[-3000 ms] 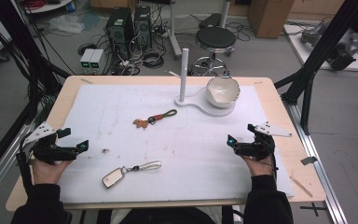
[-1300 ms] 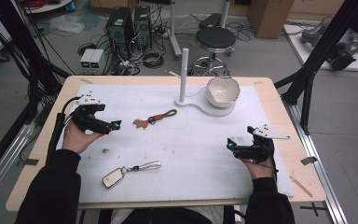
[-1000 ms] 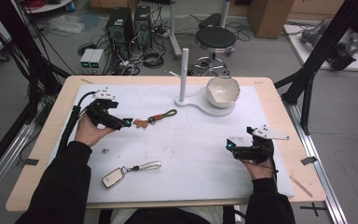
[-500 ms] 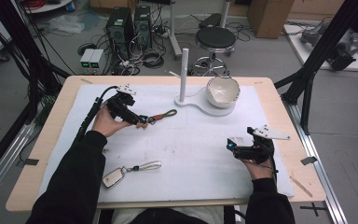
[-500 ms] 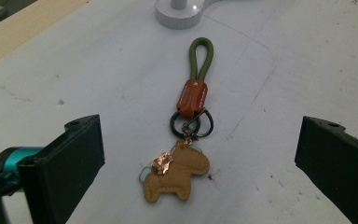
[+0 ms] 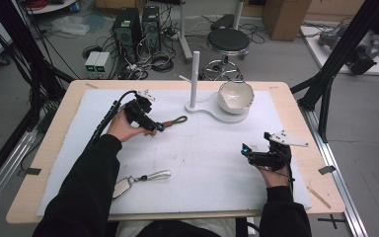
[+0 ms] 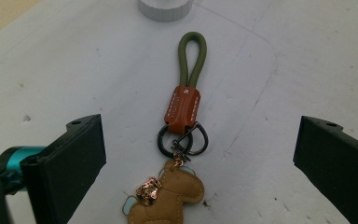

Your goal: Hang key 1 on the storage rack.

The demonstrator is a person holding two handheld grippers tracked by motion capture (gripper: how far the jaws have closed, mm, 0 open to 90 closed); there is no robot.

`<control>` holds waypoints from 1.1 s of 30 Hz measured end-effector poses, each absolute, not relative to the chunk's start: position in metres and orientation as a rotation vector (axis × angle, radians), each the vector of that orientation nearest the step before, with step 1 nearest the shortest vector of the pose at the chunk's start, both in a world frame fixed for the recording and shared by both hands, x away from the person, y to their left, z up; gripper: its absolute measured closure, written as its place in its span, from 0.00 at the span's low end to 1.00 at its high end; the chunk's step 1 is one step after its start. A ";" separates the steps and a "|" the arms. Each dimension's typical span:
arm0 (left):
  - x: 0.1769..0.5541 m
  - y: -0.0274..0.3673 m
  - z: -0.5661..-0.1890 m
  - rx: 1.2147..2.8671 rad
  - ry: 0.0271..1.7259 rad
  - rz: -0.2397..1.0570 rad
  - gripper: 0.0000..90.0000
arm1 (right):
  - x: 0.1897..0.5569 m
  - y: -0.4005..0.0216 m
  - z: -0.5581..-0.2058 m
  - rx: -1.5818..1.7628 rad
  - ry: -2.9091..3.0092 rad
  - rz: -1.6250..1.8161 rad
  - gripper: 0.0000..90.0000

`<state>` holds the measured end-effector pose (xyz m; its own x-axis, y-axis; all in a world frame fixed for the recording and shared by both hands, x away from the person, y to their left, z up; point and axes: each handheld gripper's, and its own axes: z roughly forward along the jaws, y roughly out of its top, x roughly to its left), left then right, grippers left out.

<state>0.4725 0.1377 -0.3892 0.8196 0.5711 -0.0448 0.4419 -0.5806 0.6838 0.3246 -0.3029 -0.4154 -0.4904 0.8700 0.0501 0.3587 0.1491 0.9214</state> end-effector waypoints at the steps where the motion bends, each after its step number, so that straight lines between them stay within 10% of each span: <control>1: 0.472 0.138 -0.389 2.283 0.739 0.233 0.03 | 0.325 -0.303 -0.415 1.164 1.926 1.322 0.01; 22: 0.512 0.111 -0.414 2.403 0.785 0.133 0.12 | 0.327 -0.298 -0.417 1.139 1.956 1.296 0.01; 33: 0.506 0.101 -0.422 2.513 0.671 0.187 0.49 | 0.326 -0.299 -0.416 1.126 1.930 1.277 0.01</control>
<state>0.5059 0.1011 -0.4217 0.8673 0.4978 -0.0024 0.4249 -0.7379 0.5244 0.3264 -0.2989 -0.4164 -0.4899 0.8718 -0.0035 0.3376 0.1934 0.9212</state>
